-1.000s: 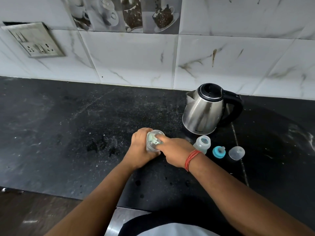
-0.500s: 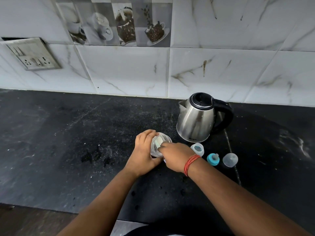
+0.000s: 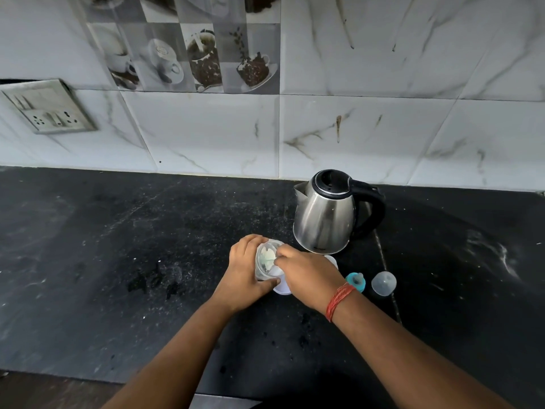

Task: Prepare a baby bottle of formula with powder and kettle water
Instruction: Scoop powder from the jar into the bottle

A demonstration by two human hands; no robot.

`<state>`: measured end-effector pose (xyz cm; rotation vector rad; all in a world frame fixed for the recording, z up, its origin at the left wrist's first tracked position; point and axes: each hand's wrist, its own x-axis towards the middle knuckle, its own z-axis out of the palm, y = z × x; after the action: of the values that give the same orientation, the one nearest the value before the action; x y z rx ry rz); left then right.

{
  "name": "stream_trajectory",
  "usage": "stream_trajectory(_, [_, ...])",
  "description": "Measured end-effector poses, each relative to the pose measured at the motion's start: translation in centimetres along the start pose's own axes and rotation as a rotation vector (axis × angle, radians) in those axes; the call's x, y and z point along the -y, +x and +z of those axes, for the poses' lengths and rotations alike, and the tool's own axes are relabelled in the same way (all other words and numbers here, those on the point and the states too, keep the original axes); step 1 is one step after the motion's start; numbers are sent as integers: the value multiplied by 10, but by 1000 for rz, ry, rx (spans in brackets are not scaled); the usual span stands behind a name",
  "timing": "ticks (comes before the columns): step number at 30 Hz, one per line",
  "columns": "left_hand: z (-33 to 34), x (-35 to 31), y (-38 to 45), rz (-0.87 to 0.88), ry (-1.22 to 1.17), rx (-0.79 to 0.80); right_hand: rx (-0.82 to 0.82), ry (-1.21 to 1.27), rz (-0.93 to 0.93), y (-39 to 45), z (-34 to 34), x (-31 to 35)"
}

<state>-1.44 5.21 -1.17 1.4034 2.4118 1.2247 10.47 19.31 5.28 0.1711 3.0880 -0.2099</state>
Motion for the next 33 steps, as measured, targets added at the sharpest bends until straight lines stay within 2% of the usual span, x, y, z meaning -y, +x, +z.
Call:
stream_trajectory(8, [6, -9, -3, -16, -5, 59, -164, 136, 26, -9, 7, -12])
stream_trajectory(16, [10, -17, -6, -46, -6, 88, -281, -13, -63, -17, 6, -16])
stream_trajectory(23, [10, -24, -7, -39, -3, 110, -162, -100, -27, -15, -1, -19])
stream_trajectory(33, [9, -31, -6, 15, 11, 74, -116, -250, 3, -11, -3, -13])
